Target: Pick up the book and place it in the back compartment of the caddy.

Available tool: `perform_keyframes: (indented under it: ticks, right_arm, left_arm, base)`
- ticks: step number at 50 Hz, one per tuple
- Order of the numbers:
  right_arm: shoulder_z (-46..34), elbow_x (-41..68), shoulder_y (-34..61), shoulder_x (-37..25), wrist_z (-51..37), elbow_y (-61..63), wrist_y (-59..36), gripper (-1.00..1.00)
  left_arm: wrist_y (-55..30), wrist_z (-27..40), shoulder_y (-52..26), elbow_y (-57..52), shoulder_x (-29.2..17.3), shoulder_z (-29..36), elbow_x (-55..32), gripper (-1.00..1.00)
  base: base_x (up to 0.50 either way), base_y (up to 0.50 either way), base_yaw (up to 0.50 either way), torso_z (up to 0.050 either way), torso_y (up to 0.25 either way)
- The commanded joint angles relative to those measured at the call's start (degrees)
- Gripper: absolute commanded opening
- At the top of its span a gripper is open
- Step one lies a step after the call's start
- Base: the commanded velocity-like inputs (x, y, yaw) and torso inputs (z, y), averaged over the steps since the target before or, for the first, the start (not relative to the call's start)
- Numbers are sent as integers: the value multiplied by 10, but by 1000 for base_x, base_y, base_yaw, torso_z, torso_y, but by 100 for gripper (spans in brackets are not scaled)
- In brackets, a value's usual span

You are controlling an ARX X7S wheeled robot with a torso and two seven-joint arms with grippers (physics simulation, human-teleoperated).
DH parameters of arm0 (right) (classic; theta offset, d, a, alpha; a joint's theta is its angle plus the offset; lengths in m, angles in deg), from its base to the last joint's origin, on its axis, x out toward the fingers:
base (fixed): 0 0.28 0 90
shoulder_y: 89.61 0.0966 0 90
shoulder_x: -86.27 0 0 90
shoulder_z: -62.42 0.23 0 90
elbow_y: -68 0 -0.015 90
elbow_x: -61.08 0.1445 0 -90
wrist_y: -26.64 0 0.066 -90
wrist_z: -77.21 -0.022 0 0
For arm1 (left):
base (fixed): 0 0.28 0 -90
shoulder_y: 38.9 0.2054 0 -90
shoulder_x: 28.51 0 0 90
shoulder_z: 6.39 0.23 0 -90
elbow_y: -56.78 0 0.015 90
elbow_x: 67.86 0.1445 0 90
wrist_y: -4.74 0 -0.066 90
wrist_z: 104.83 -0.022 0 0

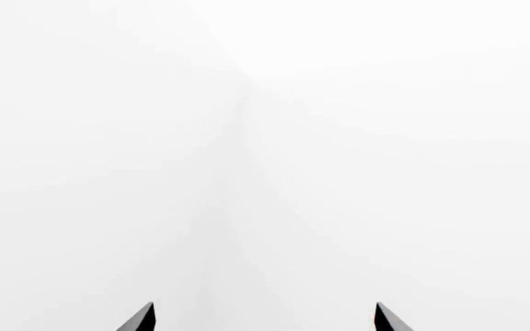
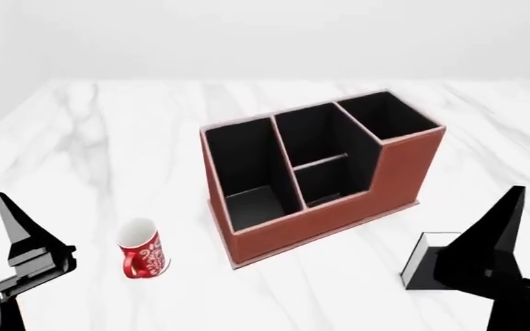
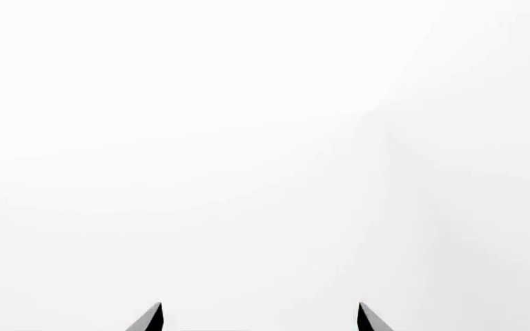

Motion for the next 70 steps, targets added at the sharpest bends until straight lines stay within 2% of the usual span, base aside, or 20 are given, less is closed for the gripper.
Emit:
perform_keyframes:
  ticks: [1,22,35,44,62,70]
  right_arm:
    - [3,-13,-2,2,5,-2,5,100]
    - [-6,-26,-3,-7,-11,-3,1,100]
    - [-15,-69,-2,-4,-18,-18,12,100]
    - [-21,-50,-3,-12,-20,-19,10,100]
    - [-28,-48,-2,-20,-27,-22,12,100]
    - [-31,-46,-2,-23,-31,-22,11,100]
  left_arm:
    - [10,-6,2,3,4,-7,6,100]
    - [15,3,2,12,-5,3,5,100]
    - [19,6,2,22,-10,11,5,100]
    - [19,8,2,25,-14,16,4,100]
    - [20,14,1,29,-20,24,3,100]
    - [22,16,2,32,-23,26,2,100]
  base:
    - [500,0,0,0,0]
    - [500,0,0,0,1]
    - [10,0,0,0,0]
    - [0,0,0,0,0]
    - [0,-342,0,0,0]
    - [0,-13,0,0,0]
